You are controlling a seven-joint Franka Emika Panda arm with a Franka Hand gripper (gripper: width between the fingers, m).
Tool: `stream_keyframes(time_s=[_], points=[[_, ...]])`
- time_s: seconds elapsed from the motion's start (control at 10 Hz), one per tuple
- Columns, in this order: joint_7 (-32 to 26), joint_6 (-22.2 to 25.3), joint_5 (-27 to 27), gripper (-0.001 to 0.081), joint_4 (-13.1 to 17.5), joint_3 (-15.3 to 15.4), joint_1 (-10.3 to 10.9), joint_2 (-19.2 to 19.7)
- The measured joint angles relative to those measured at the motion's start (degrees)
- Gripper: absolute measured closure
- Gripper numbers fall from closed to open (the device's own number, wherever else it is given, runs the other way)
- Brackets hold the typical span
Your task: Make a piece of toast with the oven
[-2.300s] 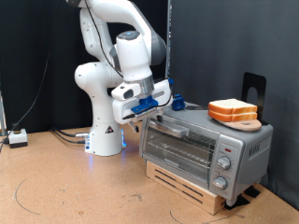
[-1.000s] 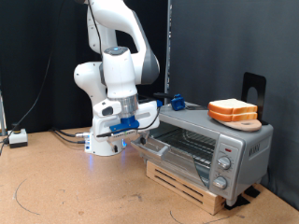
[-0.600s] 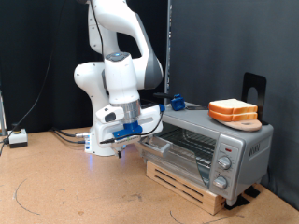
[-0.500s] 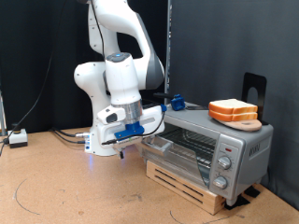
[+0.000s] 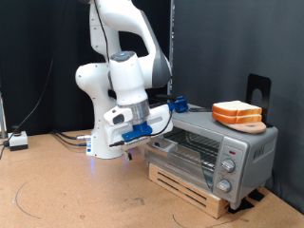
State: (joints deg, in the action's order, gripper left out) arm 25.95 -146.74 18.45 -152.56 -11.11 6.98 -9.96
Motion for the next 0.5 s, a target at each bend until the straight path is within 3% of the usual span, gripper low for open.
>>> stream_keyframes(time_s=[0.5], points=[[0.00,0.32,0.00,-0.0003,0.51,0.00,0.00,0.00]])
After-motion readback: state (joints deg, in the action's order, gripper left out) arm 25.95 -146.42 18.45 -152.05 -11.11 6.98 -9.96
